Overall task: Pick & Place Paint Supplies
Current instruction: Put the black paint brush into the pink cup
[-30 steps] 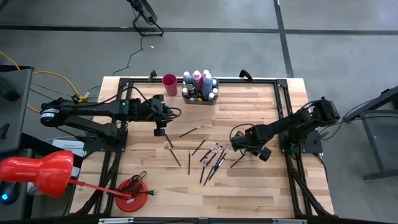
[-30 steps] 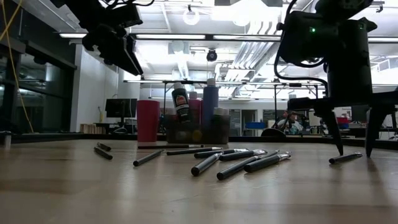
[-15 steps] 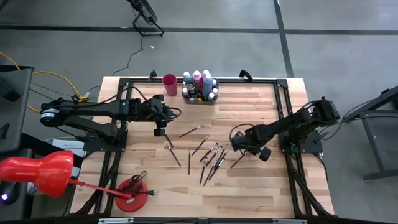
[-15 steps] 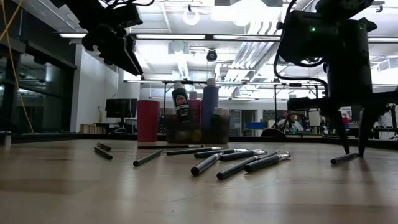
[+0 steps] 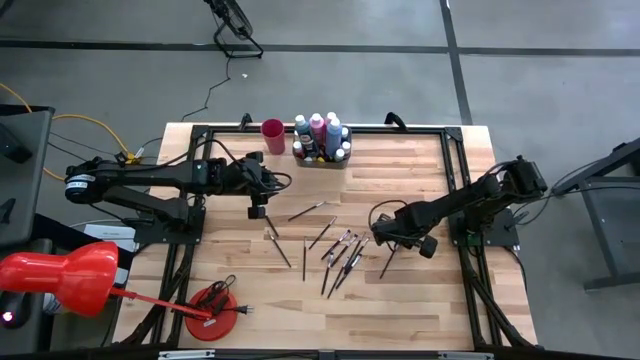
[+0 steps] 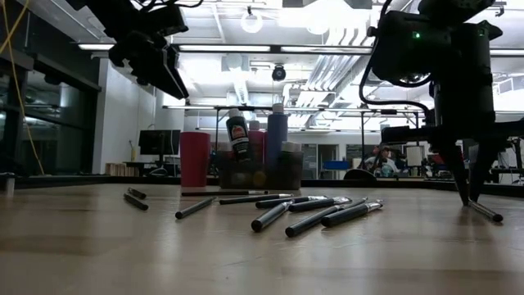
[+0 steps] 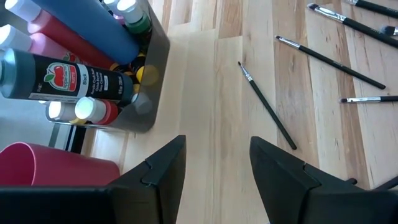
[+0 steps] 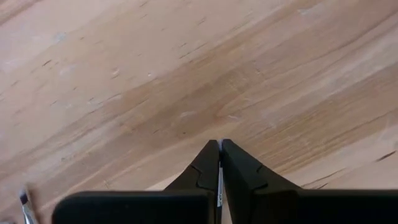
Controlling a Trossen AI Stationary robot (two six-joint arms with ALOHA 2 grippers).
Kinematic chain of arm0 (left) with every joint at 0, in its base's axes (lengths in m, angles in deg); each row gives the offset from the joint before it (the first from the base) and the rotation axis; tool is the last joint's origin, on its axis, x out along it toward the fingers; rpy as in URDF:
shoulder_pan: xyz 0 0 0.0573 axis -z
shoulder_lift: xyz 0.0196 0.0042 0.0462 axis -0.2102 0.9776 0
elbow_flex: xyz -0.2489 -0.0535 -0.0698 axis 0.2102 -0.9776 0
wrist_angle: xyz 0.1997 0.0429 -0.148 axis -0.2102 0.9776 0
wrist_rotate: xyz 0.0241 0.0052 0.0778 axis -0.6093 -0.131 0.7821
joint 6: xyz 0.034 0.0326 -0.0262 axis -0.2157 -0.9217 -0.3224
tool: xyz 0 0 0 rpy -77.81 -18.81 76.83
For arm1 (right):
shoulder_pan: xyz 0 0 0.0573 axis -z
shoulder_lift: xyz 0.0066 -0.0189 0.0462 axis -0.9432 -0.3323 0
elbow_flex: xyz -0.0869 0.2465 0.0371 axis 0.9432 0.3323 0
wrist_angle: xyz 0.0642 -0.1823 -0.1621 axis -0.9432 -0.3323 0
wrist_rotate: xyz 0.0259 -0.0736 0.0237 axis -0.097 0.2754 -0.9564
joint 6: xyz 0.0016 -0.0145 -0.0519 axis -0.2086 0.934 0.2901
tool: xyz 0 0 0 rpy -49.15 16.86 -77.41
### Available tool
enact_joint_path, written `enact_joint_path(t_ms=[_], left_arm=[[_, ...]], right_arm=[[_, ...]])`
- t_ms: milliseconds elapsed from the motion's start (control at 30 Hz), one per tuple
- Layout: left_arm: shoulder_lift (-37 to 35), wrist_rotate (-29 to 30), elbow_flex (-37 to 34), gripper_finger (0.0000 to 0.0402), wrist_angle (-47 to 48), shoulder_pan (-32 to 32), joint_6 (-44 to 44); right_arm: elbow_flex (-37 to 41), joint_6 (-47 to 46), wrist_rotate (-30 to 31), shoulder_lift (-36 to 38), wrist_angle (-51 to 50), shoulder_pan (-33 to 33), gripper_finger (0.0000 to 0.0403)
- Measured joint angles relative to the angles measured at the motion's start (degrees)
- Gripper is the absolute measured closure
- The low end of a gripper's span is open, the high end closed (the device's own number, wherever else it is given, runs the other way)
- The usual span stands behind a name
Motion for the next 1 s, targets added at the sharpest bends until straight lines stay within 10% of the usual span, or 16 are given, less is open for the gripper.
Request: enact_joint_path(t_ms=[400,1000], left_arm=[[0.0,-2.6,0.0,0.0229,-4.7,0.0,0.6],[0.2,-3.2,0.1,0.0227,-31.0,0.0,2.6]], right_arm=[[-4.3,12.2,16.0,9.0,-9.3,0.2,0.0399],[-14.1,60.9,41.1,30.4,-8.7,3.2,0.0399]])
